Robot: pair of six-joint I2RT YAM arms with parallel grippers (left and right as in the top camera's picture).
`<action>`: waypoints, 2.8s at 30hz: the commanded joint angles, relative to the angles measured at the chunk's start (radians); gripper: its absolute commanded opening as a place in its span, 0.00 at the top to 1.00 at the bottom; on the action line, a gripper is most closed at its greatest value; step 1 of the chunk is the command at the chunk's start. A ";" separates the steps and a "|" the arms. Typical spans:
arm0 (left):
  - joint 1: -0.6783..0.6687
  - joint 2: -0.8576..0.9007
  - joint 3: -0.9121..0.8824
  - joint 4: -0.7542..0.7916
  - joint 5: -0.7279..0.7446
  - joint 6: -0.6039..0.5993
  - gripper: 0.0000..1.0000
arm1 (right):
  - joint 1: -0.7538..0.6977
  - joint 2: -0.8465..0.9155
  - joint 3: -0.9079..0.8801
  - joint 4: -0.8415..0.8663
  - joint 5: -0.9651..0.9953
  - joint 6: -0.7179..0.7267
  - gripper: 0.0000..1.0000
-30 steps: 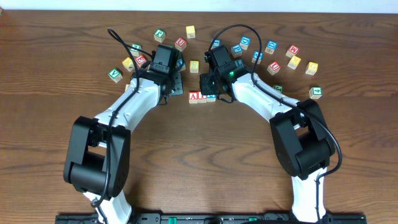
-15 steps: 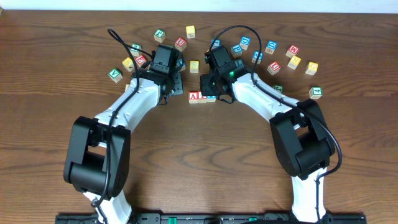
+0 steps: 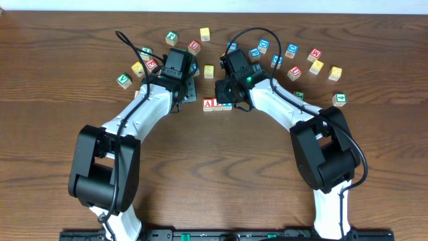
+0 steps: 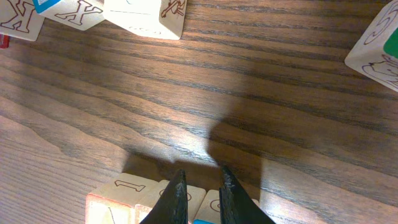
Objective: Spell out AI2
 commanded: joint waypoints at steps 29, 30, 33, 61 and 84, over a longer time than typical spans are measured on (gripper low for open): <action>0.168 -0.419 0.019 -0.217 -0.021 0.035 0.51 | -0.186 -0.465 0.027 -0.291 0.010 -0.119 0.21; 0.173 -0.433 0.019 -0.235 -0.021 0.035 0.43 | -0.195 -0.481 0.027 -0.317 0.010 -0.124 0.13; 0.179 -0.454 0.019 -0.285 -0.020 0.035 0.01 | -0.227 -0.537 0.027 -0.409 0.037 -0.124 0.01; 0.179 -0.454 0.016 -0.306 -0.020 0.035 0.02 | -0.279 -0.861 0.026 -0.703 0.201 -0.148 0.01; 0.179 -0.454 0.016 -0.306 -0.020 0.035 0.02 | -0.438 -1.338 -0.607 0.045 0.164 -0.360 0.01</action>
